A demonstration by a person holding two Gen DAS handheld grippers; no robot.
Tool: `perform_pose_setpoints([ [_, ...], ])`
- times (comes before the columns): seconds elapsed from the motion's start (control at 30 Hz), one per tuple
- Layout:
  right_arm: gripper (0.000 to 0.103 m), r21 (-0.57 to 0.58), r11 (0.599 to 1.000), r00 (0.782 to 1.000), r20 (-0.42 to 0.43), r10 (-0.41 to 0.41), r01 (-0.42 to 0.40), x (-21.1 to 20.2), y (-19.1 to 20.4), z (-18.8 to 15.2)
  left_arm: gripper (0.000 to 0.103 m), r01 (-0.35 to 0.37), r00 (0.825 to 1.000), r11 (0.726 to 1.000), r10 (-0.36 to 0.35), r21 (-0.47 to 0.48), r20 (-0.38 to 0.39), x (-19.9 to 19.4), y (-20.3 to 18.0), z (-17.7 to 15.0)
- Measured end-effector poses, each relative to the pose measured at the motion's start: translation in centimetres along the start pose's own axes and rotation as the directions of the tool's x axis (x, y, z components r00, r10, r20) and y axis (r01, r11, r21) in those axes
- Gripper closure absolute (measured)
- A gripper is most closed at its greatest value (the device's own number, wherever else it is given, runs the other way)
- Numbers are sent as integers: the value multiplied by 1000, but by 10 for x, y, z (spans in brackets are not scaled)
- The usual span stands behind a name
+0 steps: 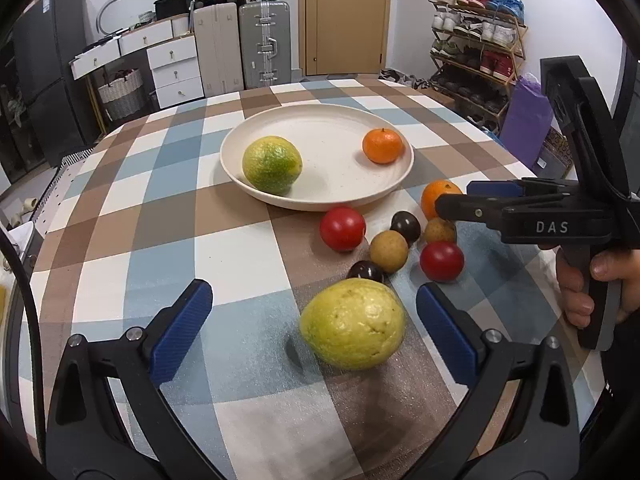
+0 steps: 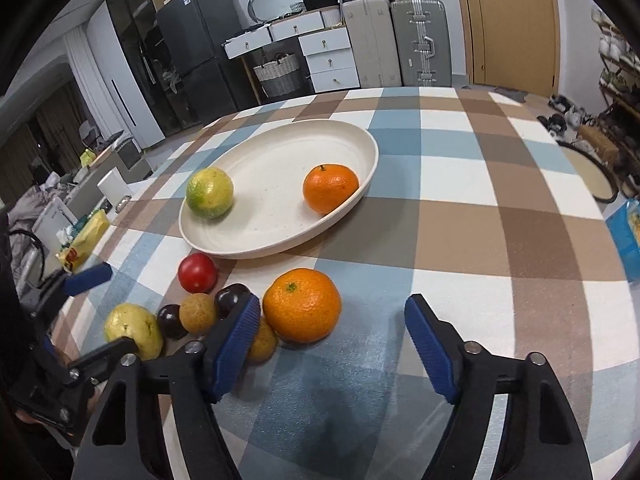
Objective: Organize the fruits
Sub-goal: 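Grasp the large yellow fruit with the left tool while the right tool grasps another orange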
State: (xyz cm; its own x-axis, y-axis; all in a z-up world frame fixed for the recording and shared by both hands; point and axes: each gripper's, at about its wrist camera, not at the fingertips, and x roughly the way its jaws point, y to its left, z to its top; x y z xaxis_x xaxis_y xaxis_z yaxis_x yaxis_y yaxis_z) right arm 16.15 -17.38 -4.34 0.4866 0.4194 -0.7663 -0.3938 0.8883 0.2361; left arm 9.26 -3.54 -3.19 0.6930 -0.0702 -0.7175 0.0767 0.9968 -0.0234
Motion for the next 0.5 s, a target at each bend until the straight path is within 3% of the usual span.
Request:
perform_pose_setpoints([
  [0.23,42,25,998,998,-6,61,-61,0,0,-1,5,41,999,999,-41,-1,-29,6,-1,-2],
  [0.5,52,44,994,995,-7,103,-102,1,-1,-1,25,83,995,997,-82,9,-53,8,-4,-4],
])
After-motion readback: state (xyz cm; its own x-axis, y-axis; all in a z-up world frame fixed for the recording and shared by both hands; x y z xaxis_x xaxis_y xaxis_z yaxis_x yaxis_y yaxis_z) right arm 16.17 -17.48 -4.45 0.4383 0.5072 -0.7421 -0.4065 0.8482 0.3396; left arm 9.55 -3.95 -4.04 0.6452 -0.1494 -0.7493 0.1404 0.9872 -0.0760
